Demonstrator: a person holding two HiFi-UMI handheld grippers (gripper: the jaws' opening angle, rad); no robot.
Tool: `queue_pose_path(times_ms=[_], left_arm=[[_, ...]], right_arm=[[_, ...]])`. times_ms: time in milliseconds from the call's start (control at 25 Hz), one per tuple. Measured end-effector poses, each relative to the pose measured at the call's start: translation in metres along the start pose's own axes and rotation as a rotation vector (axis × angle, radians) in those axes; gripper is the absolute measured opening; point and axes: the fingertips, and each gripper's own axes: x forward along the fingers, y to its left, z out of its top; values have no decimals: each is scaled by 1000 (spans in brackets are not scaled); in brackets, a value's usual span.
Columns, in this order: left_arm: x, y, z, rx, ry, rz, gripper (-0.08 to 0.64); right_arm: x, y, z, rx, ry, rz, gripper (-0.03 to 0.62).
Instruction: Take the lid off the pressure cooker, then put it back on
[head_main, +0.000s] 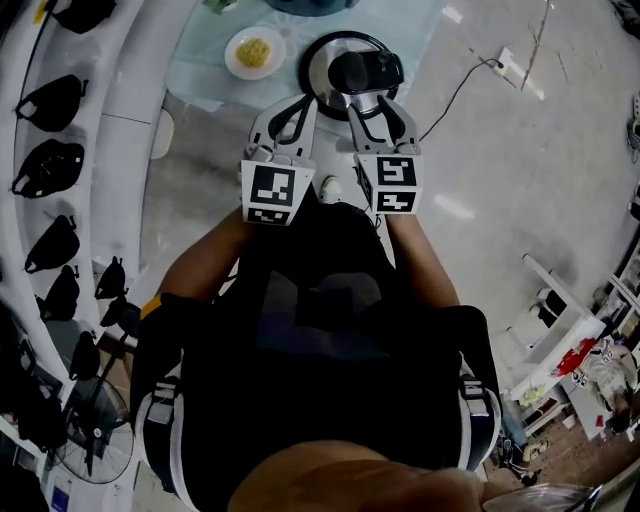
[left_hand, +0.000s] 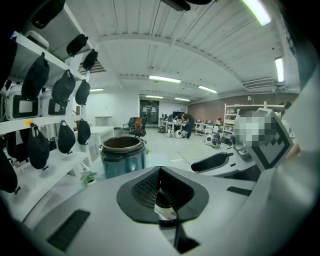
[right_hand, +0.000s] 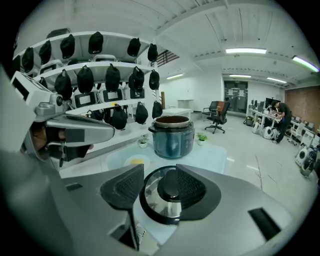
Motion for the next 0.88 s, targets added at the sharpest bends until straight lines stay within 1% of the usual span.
queue_pose_path(times_ms=[320,440,640,880], left_arm=[[55,44,-21,-36,76,-66,8],[69,56,-32,-19,97,-93,8],[92,67,-50,-12,130,-123,8],[114,75,-69,-1,168,-131,8]], right_arm=[[75,-19,-14,31,105,-49,262],[95,-23,-25,39,145,-66,282],[124,-27,-42,58,182,-83,299],[151,-34,-61,60,210,-95,310]])
